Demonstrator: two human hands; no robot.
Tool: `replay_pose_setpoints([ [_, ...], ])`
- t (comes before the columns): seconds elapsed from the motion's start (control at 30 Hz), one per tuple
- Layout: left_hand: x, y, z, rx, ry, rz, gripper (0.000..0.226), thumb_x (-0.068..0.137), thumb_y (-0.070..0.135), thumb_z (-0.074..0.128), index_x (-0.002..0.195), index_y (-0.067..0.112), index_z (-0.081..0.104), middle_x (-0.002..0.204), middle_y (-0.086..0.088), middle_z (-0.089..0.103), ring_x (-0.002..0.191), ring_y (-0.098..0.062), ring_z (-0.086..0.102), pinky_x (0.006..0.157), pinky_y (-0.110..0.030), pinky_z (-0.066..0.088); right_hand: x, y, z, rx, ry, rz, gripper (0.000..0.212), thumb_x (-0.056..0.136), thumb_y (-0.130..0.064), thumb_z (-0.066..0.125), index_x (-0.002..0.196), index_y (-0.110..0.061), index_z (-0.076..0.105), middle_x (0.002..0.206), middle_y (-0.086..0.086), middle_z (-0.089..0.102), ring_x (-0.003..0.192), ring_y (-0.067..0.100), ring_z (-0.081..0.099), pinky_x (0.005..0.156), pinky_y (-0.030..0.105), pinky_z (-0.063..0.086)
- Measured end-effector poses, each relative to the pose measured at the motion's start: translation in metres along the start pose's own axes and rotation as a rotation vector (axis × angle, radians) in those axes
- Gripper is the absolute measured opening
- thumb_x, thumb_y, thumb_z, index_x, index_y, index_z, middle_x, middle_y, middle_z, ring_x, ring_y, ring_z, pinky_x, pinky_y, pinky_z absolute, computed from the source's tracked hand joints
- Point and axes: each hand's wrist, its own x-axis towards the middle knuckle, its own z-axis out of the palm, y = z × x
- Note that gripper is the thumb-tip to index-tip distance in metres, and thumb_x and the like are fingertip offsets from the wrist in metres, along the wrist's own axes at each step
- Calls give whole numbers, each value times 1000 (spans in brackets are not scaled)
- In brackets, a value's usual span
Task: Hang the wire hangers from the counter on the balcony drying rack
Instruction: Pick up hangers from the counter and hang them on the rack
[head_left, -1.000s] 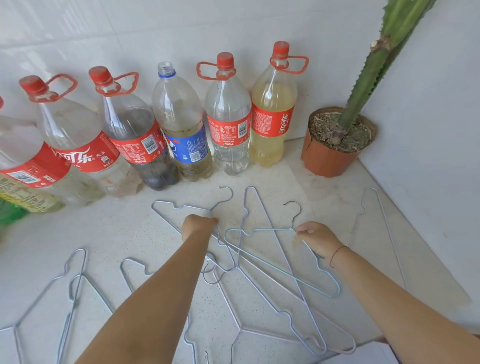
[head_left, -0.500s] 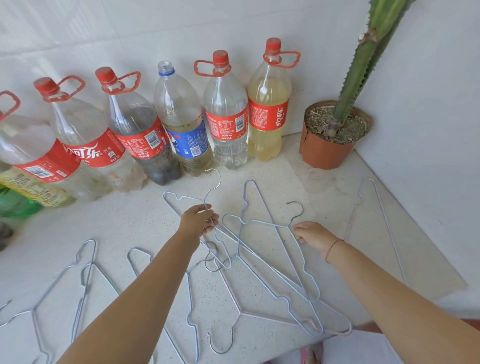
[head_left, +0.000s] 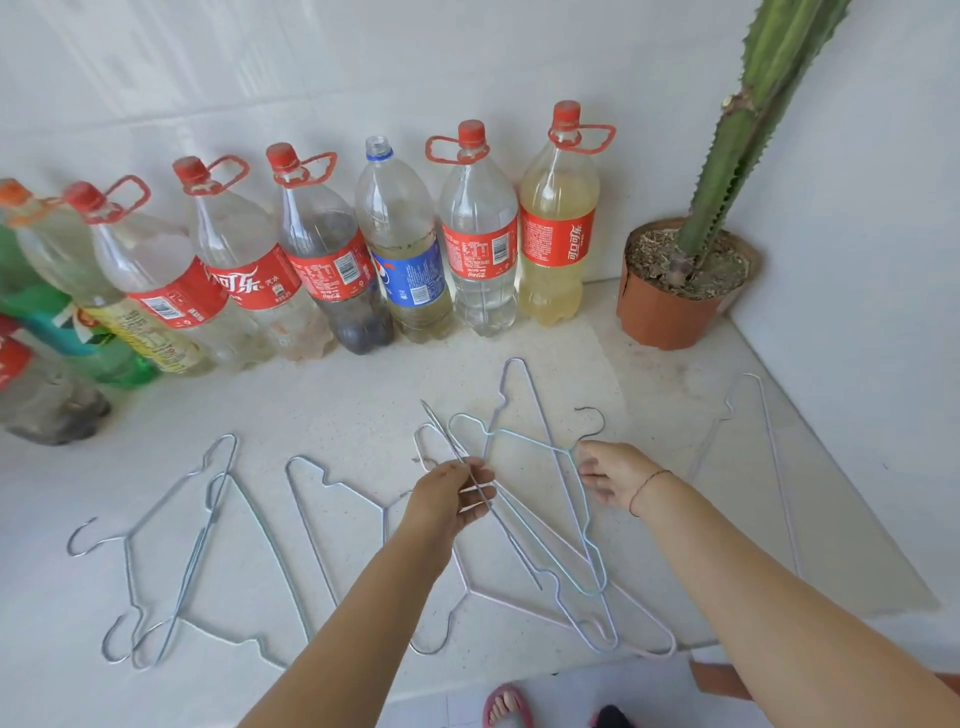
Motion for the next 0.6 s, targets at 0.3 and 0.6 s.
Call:
replay_pose_setpoints([
  [0.3, -25, -26, 33, -67, 170, 69, 25, 99, 9, 35, 97, 7, 60, 83, -8, 66, 74, -21, 62, 77, -31, 50, -12, 7, 0, 70, -362, 34, 19, 92, -29, 48, 84, -19, 63, 82, -1, 62, 69, 9, 55, 57, 20, 35],
  [0.6, -98, -17, 15, -265, 396, 298, 23, 98, 5, 39, 104, 10, 61, 83, -7, 65, 71, -19, 62, 72, -27, 53, -58, -14, 21, 134, -741, -112, 16, 93, -19, 50, 99, -16, 65, 78, 5, 60, 62, 13, 58, 54, 20, 50],
])
